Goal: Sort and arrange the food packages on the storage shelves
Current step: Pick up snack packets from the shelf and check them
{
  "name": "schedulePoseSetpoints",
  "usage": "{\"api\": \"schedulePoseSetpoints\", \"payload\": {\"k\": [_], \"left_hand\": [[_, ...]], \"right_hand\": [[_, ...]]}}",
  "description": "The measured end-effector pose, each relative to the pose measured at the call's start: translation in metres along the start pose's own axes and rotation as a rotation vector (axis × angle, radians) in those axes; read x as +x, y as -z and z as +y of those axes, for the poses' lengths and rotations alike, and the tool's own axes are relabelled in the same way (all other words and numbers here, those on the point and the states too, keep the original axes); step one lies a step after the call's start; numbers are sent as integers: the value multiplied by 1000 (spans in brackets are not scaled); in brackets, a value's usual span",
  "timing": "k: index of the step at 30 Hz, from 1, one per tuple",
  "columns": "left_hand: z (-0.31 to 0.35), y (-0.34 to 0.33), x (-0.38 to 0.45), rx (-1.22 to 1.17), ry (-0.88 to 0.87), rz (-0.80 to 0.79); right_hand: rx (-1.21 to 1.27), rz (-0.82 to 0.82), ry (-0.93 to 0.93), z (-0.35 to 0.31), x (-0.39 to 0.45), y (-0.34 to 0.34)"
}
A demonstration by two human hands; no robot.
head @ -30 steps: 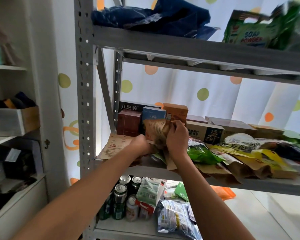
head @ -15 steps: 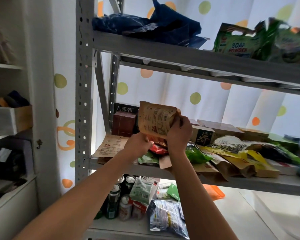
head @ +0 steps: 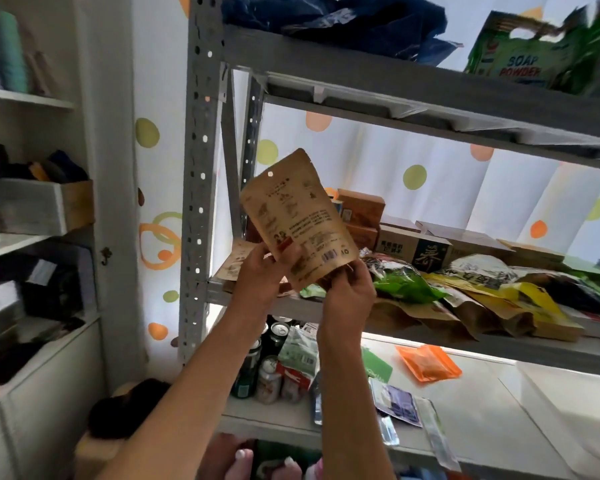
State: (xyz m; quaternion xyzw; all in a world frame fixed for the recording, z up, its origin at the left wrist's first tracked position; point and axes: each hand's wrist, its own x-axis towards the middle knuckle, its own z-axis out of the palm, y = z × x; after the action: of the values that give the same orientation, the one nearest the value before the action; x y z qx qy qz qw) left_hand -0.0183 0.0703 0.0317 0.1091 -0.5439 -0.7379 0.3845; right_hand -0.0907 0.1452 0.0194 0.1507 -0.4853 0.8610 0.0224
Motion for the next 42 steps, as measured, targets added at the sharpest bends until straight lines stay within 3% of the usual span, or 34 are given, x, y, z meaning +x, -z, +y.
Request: {"api": "schedulePoseSetpoints", "payload": {"k": [4, 14, 21, 29, 42], "left_hand": [[-9, 24, -34, -34, -38, 79], [-46, 69, -96, 126, 73, 92], [-54, 83, -102, 222, 133, 58], [-70, 86, -117, 359, 171, -46], [-91, 92, -117, 399, 212, -30]], "right_hand": [[-34, -110, -69, 22, -35, 19], [-323, -650, -387, 44, -62, 101], [-147, -673, -520, 54, -67, 112], [-310, -640, -489, 65, -90, 111], [-230, -617, -525, 74, -93, 117]]}}
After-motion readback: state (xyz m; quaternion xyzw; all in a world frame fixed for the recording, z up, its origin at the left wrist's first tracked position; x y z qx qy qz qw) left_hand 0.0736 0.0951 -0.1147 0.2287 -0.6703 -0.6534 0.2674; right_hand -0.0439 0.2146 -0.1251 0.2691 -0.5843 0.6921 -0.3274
